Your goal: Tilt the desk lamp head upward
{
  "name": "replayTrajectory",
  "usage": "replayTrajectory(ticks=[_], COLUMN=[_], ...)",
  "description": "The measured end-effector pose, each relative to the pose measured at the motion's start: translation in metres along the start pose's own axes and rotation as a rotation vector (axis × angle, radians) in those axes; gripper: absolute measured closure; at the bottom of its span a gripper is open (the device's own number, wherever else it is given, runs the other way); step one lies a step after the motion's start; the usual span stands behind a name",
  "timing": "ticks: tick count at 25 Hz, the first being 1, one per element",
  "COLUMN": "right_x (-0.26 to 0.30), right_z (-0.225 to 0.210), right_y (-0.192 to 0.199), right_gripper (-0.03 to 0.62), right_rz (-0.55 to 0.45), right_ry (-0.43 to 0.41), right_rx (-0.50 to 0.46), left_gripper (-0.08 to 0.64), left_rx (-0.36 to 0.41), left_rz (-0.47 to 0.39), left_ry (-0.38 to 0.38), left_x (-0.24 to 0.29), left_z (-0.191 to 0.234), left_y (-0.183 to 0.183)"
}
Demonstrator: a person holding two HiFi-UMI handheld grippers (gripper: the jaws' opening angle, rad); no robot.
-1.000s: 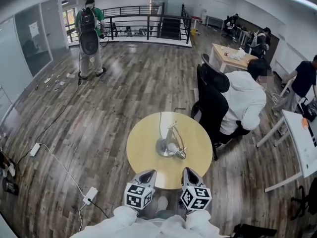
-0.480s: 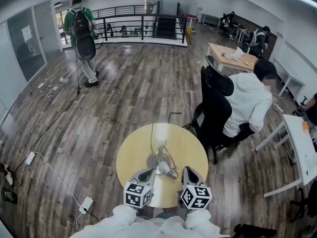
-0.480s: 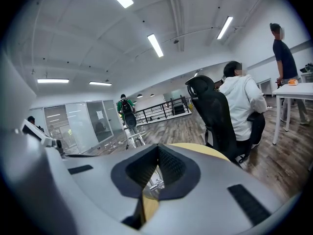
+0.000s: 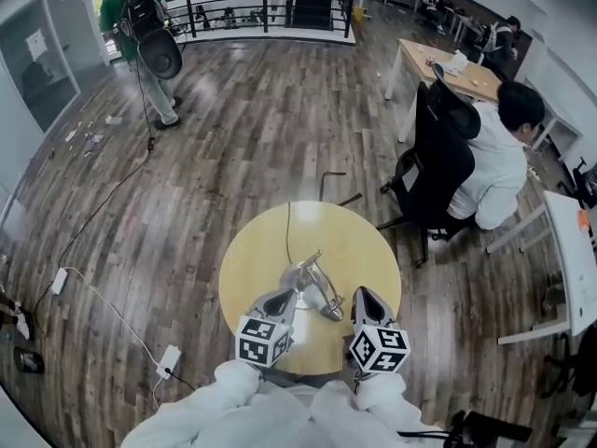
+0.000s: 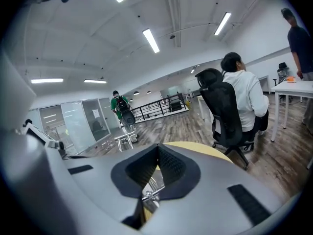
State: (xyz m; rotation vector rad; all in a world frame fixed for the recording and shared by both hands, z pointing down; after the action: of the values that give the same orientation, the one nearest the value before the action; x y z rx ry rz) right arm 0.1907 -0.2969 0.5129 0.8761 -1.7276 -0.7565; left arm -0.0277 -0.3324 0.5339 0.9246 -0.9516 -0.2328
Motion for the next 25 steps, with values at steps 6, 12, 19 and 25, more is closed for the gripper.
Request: replayTrajectory(ticks=[6, 12, 19, 25], right_x=[0.011, 0.014, 0.057, 0.086], right_z=[-0.027, -0.058, -0.047, -0.036], right_y=[0.004, 0.057, 0.097, 0.11], right_gripper=[0.578, 0.432, 0.352, 0.316], right_rz=[0.014, 0.178, 0.275, 0.297], right_ry=[-0.103, -0.237, -0.404, -0.476], right_rx=[-0.012, -0.149, -0.323, -0.369], left_gripper=[0.56, 0.498, 0.381, 0.35], left_rx=[0.05, 0.188, 0.296, 0.322], left_rz=[0.007, 0.002, 0.001, -0.015], left_ry=[-0.015, 0.022, 0.163, 0.189], left_x=[0.02, 0.037, 0.073, 0.099], left_z=[0.029, 0.046, 0.044, 0.037], left_y=[-0.009, -0.001, -0.012, -0.03])
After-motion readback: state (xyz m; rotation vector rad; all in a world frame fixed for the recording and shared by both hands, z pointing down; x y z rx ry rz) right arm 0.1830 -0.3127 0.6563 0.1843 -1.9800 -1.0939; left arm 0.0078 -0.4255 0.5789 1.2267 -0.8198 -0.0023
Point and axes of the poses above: the fingertips, and each gripper's own axes: x forward along the fingers, z to its left, y out of its underside, the point moved 9 cm from there along -x, backward along the fingers, and after that the axes turned 11 degrees about z, right-handed, at the moved point
